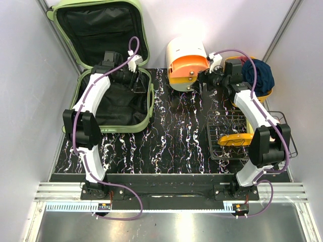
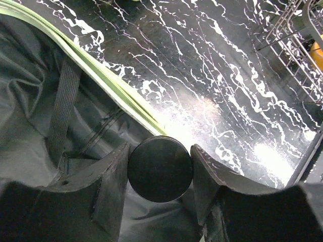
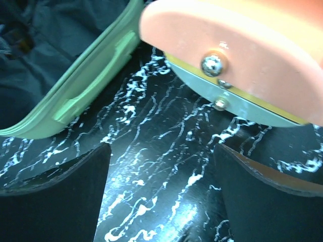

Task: Open, take out, and arrange the luggage

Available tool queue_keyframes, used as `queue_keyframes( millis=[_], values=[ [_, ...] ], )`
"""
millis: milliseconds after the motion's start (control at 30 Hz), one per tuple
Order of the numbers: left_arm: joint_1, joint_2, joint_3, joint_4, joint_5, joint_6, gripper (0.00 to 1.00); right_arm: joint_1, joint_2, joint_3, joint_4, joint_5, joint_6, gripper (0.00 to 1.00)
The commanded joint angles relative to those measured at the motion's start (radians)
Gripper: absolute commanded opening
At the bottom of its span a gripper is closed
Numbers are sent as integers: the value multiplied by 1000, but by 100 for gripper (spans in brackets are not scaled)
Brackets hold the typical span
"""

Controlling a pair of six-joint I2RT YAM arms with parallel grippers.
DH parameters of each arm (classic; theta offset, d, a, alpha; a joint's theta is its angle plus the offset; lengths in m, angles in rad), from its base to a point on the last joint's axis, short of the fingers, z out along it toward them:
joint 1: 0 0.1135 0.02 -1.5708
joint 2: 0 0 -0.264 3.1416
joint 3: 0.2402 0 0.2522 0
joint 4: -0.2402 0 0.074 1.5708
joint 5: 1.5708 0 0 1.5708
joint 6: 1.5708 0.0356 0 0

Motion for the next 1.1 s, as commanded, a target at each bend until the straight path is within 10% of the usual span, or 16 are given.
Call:
queue_keyframes(
  millis=[0,467,867,1067],
  values=[
    [-16,-63,-33,111,47,-80,7,13,-9,4,109,-158,78,91],
    [-346,12,-195,373,-205,164,4,-1,-127,-39,20,267,87,96],
    [-511,141,-307,579,-395,178,4,-18,-271,-108,-46,284,72,98],
    [-522,124,-378,612,-381,178,50,-25,-294,-126,-69,255,58,100]
  ],
)
